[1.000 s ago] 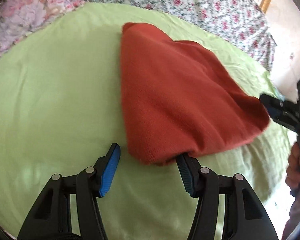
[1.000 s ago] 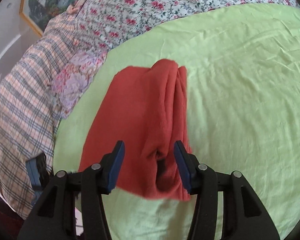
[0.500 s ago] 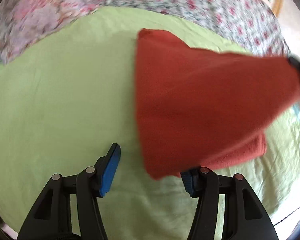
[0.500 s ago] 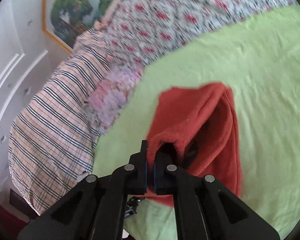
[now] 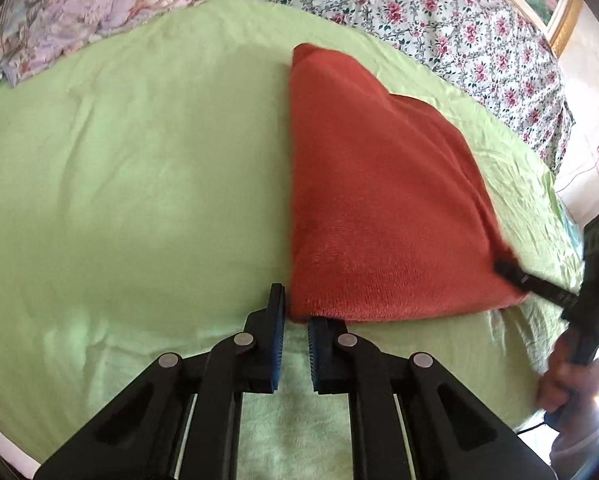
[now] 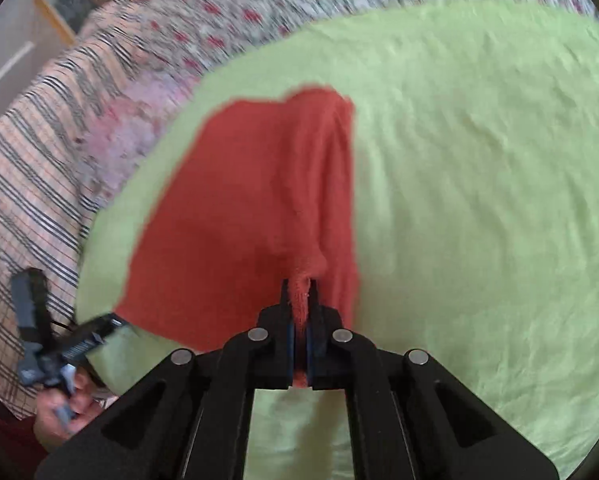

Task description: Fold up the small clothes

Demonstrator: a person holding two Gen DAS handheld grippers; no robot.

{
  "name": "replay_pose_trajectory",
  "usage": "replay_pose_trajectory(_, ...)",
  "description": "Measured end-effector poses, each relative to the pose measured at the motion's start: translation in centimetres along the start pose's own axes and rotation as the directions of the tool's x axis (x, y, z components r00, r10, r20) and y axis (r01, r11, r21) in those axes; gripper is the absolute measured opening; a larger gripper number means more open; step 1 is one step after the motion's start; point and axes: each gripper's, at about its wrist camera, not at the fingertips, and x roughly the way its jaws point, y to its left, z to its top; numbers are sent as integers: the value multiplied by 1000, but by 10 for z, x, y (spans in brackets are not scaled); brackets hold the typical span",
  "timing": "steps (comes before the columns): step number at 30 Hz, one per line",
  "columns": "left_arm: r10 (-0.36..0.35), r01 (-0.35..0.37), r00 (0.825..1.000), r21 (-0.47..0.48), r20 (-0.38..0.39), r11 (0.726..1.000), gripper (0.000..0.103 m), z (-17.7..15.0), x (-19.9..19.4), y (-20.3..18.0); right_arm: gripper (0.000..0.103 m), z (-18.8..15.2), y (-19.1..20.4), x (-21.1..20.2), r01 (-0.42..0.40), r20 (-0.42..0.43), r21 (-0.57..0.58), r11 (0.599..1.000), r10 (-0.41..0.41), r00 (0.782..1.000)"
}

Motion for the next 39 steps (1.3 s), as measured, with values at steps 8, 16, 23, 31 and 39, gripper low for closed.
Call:
replay_pose_trajectory(8, -49, 54, 997, 81, -54, 995, 9, -5, -11, 1, 4, -4, 5, 6, 58, -36, -63, 996, -60, 998)
replay_pose_trajectory(16, -251, 246, 968, 169, 9, 955, 10, 6, -62, 5, 36, 30, 5, -40, -43, 60, -5, 999, 43, 997)
replay_pose_trajectory(23, -309, 308, 951, 200, -28, 930, 17, 23, -25, -20, 38, 100, -13, 17, -61, 64, 53, 997, 57, 996)
replay_pose_trajectory(31, -265, 291, 954, 224, -140, 930, 16, 12, 19, -41, 10, 130, -17, 24, -104, 110, 54, 993, 97, 989)
replay_pose_trajectory(39, -264, 298, 950, 233, -166, 925, 16, 9, 26, -50, 10, 120, -38, 68, 29, 23, 37, 999, -29, 999)
